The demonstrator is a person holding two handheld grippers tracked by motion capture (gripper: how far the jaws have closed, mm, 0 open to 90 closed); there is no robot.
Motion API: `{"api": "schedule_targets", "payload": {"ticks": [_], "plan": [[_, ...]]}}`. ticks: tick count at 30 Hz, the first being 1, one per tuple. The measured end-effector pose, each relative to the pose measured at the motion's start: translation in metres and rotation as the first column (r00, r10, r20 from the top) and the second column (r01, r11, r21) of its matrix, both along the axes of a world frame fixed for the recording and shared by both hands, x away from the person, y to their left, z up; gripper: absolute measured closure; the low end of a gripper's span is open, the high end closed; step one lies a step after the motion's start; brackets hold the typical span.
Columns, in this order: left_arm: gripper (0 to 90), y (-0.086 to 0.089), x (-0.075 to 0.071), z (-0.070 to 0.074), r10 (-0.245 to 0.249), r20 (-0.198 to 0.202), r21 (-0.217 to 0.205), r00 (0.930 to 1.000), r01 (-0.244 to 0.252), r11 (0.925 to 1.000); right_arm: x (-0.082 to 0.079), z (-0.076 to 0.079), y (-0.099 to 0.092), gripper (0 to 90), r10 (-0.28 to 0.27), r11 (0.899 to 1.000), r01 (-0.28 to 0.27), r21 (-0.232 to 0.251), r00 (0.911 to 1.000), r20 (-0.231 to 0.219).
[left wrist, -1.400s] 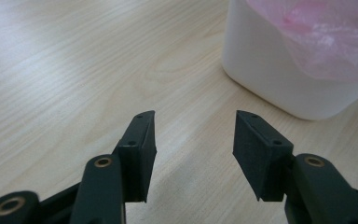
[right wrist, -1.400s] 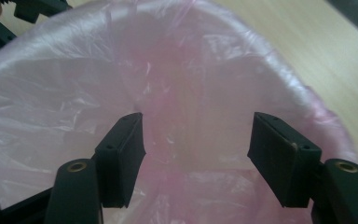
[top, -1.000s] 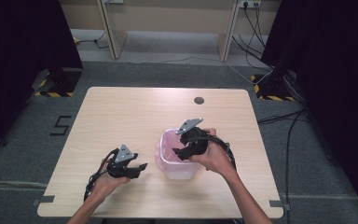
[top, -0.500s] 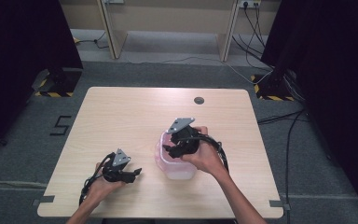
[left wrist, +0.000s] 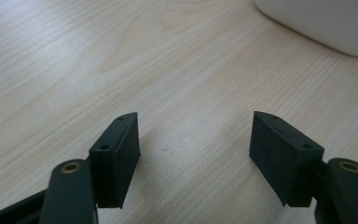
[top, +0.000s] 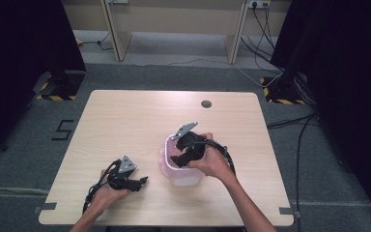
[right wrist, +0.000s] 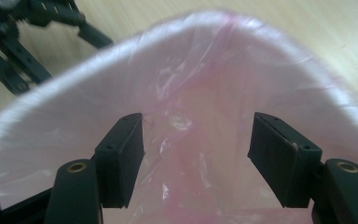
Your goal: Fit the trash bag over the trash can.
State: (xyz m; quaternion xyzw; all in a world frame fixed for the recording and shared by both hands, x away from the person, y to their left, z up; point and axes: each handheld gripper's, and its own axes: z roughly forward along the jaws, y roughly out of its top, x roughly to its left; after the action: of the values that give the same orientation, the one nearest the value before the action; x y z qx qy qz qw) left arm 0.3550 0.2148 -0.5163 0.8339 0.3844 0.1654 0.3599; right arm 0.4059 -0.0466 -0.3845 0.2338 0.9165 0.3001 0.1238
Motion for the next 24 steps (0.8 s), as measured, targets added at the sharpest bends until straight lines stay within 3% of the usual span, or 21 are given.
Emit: {"api": "schedule_targets", "payload": {"ticks": [2,4,6,8,12,15,19,21,24], "plan": [[30.7,0.002,0.0,-0.002,0.012,-0.005,-0.019,0.9999,-0.012,0.9997,-0.004,0.012,-0.007,35.5,-0.015,0.999,0.013,0.051,0.9994,0.031],[30.2,0.001,0.0,-0.002,0.014,0.001,-0.024,0.9999,-0.014,0.9996,-0.009,0.026,-0.017,34.8,-0.041,0.997,0.036,0.07,0.9963,0.076],[29.0,0.0,0.0,-0.004,0.011,0.009,-0.031,0.9999,-0.011,0.9995,-0.013,0.037,-0.026,33.5,-0.075,0.996,0.067,0.059,0.9878,0.137],[28.2,0.0,-0.001,-0.005,0.011,0.02,-0.04,0.9997,-0.011,0.9991,-0.015,0.041,-0.033,36.2,-0.082,0.996,0.076,0.044,0.9844,0.156],[28.0,0.001,-0.001,-0.005,0.008,0.023,-0.042,0.9997,-0.007,0.9991,-0.018,0.031,-0.035,40.7,0.005,0.999,0.0,-0.043,0.9916,0.13],[28.0,0.001,0.0,-0.005,0.008,0.023,-0.043,0.9997,-0.007,0.999,-0.016,0.018,-0.032,41.2,0.058,0.992,-0.047,-0.12,0.9943,0.09],[28.0,0.0,0.0,-0.005,0.01,0.022,-0.043,0.9997,-0.009,0.999,-0.012,0.008,-0.029,39.9,0.06,0.986,-0.053,-0.158,0.9972,0.043],[27.9,0.0,0.0,-0.005,0.01,0.024,-0.042,0.9997,-0.009,0.9991,-0.01,0.008,-0.029,39.9,0.068,0.985,-0.061,-0.159,0.9968,0.042],[27.9,0.0,0.0,-0.005,0.012,0.022,-0.041,0.9997,-0.011,0.9991,-0.009,0.008,-0.029,38.5,0.045,0.986,-0.044,-0.162,0.999,-0.002]]}}
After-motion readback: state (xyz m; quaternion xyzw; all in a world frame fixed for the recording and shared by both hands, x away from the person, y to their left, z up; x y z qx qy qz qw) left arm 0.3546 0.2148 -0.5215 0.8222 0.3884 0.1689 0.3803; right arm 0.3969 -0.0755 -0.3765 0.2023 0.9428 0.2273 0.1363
